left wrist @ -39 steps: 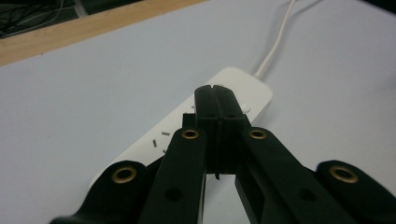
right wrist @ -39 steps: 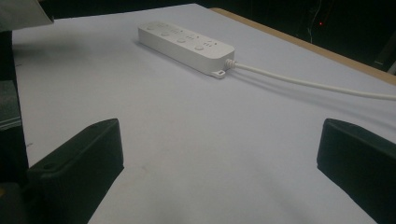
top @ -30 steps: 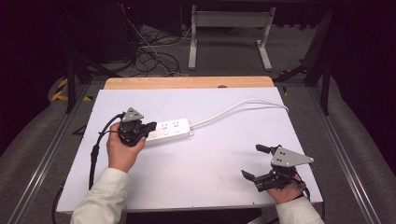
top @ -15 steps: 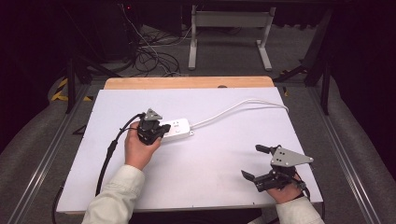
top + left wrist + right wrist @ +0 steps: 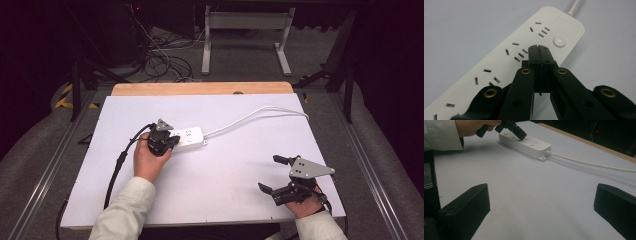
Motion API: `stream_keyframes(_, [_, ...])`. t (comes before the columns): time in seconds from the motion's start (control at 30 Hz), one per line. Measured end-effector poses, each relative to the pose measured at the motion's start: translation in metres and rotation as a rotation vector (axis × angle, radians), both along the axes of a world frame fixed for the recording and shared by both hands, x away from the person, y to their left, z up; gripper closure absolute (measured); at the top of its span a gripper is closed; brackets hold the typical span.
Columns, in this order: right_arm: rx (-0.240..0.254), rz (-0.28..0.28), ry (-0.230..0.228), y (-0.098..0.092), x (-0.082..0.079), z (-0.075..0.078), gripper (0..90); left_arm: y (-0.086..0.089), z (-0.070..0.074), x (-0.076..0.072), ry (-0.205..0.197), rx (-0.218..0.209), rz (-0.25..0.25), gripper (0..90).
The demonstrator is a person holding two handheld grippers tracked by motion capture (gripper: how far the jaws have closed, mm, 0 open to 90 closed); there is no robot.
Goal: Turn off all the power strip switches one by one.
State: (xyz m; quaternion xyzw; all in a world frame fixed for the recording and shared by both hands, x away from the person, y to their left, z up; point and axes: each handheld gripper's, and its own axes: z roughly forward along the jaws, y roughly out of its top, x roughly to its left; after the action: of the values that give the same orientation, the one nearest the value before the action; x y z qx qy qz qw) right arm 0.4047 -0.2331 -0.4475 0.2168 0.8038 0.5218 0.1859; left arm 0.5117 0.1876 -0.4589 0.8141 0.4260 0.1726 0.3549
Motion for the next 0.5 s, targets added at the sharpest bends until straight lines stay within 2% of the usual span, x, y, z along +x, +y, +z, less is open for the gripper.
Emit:
stream_keyframes(0.2, [0.0,0.001,0.001,-0.0002,0.0002,-0.0002,0.9,-0.001,-0.0018,0.0006,-0.005,-0.016,-0.002,90.0])
stream_keyframes(0.33, [-0.003,0.001,0.002,0.0,0.0001,-0.0002,0.9,-0.0026,-0.0021,0.0001,-0.018,0.009,-0.004,90.0])
stream_keyframes(0.4, [-0.002,0.002,0.001,0.0001,0.0002,-0.0004,0.9,-0.0022,-0.0032,0.0007,-0.011,0.0,-0.007,90.0])
stream_keyframes(0.5, [-0.004,0.002,0.001,0.0,0.0001,-0.0003,0.9,-0.0038,-0.0042,0.0003,-0.02,0.01,-0.005,90.0])
